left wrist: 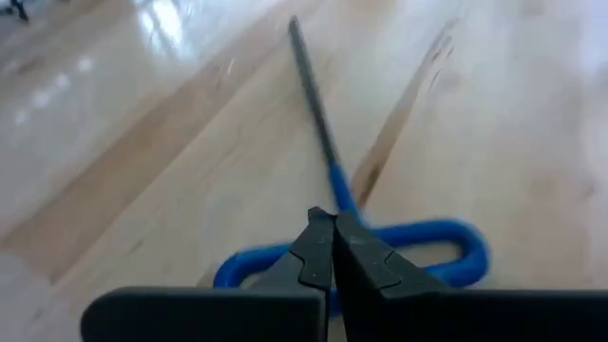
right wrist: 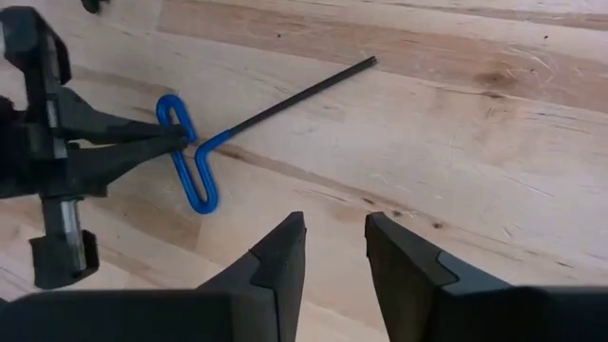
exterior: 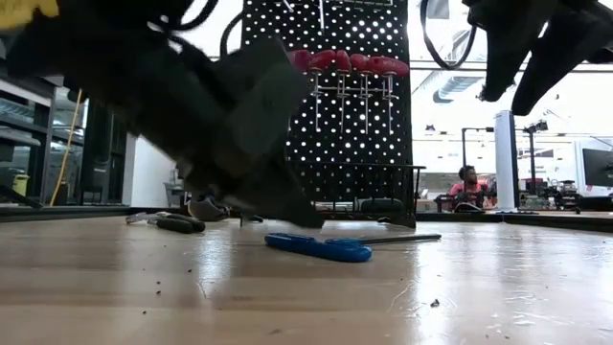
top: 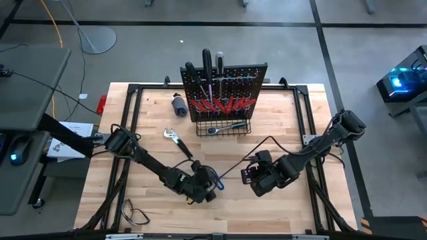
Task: Hang tools onto peg board
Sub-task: Hang the blue pick tool on the peg board
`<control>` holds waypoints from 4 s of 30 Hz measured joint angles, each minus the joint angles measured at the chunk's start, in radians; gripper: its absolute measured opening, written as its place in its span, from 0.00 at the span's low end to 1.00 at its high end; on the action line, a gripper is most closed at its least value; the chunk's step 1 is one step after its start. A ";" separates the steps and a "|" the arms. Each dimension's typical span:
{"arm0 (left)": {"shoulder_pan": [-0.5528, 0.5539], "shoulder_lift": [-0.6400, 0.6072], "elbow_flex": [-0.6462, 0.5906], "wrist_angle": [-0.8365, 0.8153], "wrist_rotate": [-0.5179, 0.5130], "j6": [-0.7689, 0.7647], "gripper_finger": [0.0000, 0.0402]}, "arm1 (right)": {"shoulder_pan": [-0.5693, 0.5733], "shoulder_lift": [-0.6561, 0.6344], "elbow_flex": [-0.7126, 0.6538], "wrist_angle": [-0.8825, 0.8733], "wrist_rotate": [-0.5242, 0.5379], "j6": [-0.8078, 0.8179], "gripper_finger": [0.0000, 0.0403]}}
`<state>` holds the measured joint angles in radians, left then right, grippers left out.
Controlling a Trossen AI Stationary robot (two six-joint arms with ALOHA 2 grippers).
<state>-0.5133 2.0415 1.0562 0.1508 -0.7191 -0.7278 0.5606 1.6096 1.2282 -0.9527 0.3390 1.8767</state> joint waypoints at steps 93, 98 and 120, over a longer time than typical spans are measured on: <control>-0.055 0.109 0.008 0.012 0.032 -0.206 0.00 | -0.243 0.156 -0.082 0.164 -0.190 0.017 0.27; -0.060 0.113 0.006 0.007 0.045 -0.204 0.00 | -0.287 0.156 -0.138 0.229 -0.201 0.080 0.27; -0.064 0.113 0.006 -0.001 0.048 -0.168 0.00 | -0.350 -0.012 -0.156 0.211 -0.296 -1.085 0.27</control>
<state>-0.5774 2.1540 1.0622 0.1496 -0.6708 -0.8956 0.2110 1.5975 1.0721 -0.7414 0.0429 0.7920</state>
